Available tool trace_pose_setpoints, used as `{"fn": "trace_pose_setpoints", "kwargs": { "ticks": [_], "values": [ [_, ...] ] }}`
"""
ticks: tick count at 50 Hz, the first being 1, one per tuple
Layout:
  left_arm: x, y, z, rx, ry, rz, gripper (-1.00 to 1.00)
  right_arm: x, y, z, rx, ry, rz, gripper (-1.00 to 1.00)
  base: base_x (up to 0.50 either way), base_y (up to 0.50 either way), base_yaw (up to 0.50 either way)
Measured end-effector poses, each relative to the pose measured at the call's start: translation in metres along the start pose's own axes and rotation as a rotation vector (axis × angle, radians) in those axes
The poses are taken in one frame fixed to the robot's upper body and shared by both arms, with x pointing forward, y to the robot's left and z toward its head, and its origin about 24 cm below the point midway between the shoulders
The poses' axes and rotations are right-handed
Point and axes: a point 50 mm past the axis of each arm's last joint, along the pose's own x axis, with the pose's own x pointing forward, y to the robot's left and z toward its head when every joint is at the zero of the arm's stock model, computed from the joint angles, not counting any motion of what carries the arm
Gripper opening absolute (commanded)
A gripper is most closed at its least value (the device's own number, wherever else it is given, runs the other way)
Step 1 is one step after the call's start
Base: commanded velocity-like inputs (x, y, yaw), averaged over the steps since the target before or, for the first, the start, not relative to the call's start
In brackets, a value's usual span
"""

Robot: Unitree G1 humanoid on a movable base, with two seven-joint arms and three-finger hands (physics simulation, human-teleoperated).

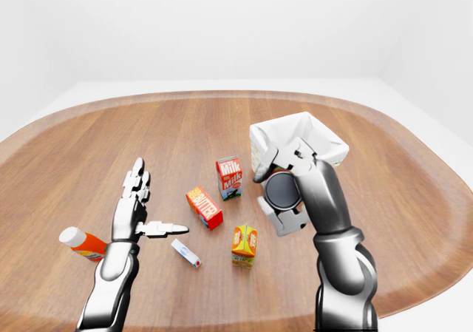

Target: Pick up the alphabet soup and the tomato sauce, and put them in the basket.

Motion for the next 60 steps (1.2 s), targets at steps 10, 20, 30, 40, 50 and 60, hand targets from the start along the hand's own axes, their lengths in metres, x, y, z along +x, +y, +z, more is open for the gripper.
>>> {"fn": "trace_pose_setpoints", "kwargs": {
  "ticks": [10, 20, 30, 40, 50, 60],
  "values": [
    [0.0, 0.0, -0.001, 0.001, 0.002, -0.002, 1.0, 0.023, -0.005, 0.007, -0.033, -0.091, 0.004, -1.0, 0.0, 0.0, 0.0],
    [0.0, 0.0, -0.001, 0.001, 0.005, -0.004, 1.0, 0.043, -0.008, 0.007, -0.048, -0.127, 0.011, -1.0, 0.0, 0.0, 0.0],
    [0.0, 0.0, -0.002, 0.001, 0.007, -0.005, 1.0, 0.062, -0.009, 0.001, -0.055, -0.124, 0.018, -1.0, 0.0, 0.0, 0.0],
    [0.0, 0.0, -0.001, 0.002, 0.002, -0.006, 1.0, 0.081, -0.01, -0.012, -0.053, -0.086, 0.024, -1.0, 0.0, 0.0, 0.0],
    [0.0, 0.0, 0.0, 0.001, 0.0, -0.006, 1.0, 0.103, -0.01, -0.034, -0.042, -0.009, 0.028, -1.0, 0.0, 0.0, 0.0],
    [0.001, 0.0, -0.001, 0.0, 0.003, -0.004, 1.0, 0.122, -0.009, -0.063, -0.031, 0.111, 0.03, -1.0, 0.0, 0.0, 0.0]
  ]
}}
